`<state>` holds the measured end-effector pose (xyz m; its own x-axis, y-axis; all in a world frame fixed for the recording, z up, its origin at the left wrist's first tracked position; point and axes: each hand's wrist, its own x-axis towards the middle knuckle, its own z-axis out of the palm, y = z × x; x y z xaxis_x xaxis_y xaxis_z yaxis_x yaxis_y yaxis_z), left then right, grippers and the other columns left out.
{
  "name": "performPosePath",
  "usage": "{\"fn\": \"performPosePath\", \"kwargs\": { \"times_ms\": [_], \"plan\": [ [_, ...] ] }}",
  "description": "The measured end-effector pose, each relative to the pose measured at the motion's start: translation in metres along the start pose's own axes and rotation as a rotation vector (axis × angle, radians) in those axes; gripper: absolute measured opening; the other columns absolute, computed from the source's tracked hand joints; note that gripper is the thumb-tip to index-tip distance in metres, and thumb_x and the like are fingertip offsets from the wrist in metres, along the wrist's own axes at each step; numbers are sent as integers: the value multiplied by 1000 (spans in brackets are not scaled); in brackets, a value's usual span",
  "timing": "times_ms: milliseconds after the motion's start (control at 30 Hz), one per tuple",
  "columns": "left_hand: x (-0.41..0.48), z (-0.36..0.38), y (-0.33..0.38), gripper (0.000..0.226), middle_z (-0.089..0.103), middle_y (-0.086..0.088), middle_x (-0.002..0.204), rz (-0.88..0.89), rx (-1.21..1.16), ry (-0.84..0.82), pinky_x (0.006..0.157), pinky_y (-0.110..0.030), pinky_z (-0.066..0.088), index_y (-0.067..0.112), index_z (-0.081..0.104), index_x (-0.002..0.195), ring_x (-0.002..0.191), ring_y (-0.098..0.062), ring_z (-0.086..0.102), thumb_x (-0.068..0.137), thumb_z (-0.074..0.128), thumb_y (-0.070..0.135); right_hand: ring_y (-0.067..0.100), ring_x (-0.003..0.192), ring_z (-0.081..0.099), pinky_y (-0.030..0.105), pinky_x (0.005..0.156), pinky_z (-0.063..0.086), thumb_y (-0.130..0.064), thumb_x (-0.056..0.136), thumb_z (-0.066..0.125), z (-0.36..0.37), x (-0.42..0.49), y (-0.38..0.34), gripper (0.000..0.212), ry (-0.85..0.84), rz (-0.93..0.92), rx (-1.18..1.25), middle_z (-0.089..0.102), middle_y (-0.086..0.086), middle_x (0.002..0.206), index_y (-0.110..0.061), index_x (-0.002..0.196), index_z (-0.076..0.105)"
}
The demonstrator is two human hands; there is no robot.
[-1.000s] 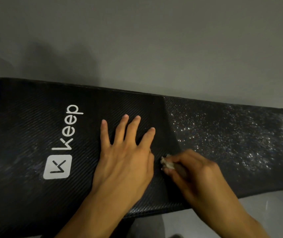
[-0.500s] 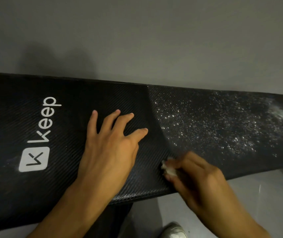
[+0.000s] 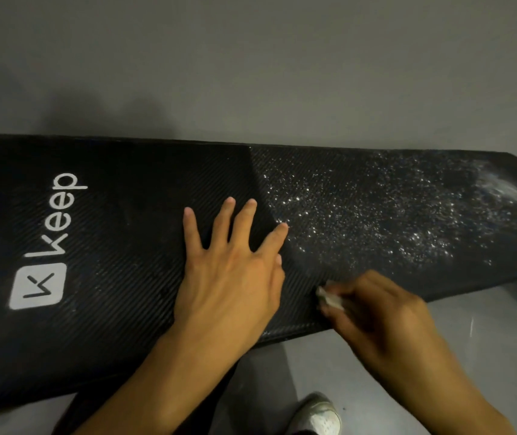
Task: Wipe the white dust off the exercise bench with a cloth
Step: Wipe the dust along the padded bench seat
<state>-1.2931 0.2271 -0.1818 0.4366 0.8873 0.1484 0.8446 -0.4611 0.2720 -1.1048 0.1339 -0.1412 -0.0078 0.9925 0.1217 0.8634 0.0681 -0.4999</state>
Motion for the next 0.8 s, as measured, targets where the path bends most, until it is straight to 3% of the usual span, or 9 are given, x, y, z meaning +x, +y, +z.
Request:
{"fn": "performPosePath", "kwargs": {
  "times_ms": [100, 233, 300, 433, 567, 633, 733, 800],
  "plan": [
    [-2, 0, 1, 51, 43, -16, 158, 12, 16, -1, 115, -78, 16, 32, 54, 146, 150, -40, 33, 99, 34, 42, 3, 88, 64, 25, 75, 54, -33, 95, 65, 15, 13, -11, 17, 9, -47, -34, 57, -14, 100, -24, 109, 69],
    [-4, -4, -4, 56, 41, -15, 160, -39, 27, -26, 115, -79, 14, 30, 51, 148, 152, -39, 30, 99, 33, 48, -2, 89, 63, 16, 76, 49, -33, 94, 68, 13, 7, -13, 13, -96, -59, 71, 59, -17, 98, -29, 106, 69],
    [-4, -5, -3, 59, 40, -17, 160, -71, 37, -32, 113, -81, 14, 27, 51, 149, 152, -41, 30, 98, 31, 49, -1, 88, 65, 23, 75, 53, -37, 94, 67, 8, 9, -9, 13, -21, 6, 35, 61, -17, 97, -28, 103, 70],
    [-3, -4, -1, 61, 38, -17, 161, -76, 66, -49, 112, -82, 13, 27, 49, 151, 153, -41, 27, 98, 27, 50, 18, 83, 65, 44, 69, 56, -41, 95, 57, 23, 40, -15, 24, 56, 17, -88, 58, -9, 101, -25, 111, 66],
    [-2, -5, -4, 59, 38, -15, 161, -70, 58, -46, 113, -81, 13, 29, 48, 151, 152, -40, 28, 99, 28, 50, 5, 89, 64, 31, 76, 54, -39, 96, 61, 15, 30, -12, 17, -83, -30, 21, 59, -15, 100, -27, 108, 68],
    [-3, -4, -4, 58, 42, -16, 159, -64, 65, -38, 112, -81, 16, 29, 51, 149, 150, -41, 33, 99, 31, 49, 2, 88, 64, 29, 75, 54, -41, 94, 63, 9, 27, -8, 17, -28, 29, 17, 60, -18, 99, -28, 104, 70],
    [-1, -3, -7, 56, 49, -15, 154, -36, 93, -34, 111, -81, 20, 30, 54, 147, 145, -41, 40, 98, 34, 49, 20, 82, 65, 45, 68, 56, -40, 94, 59, 19, 48, -12, 24, 72, 73, -139, 58, -7, 102, -24, 110, 68],
    [-1, -4, -12, 56, 50, -13, 153, -17, 102, -43, 110, -80, 22, 33, 52, 148, 145, -39, 41, 98, 34, 51, 25, 80, 65, 47, 65, 56, -40, 96, 56, 24, 54, -21, 26, 38, 43, -221, 55, -5, 105, -24, 114, 65]
  ]
}}
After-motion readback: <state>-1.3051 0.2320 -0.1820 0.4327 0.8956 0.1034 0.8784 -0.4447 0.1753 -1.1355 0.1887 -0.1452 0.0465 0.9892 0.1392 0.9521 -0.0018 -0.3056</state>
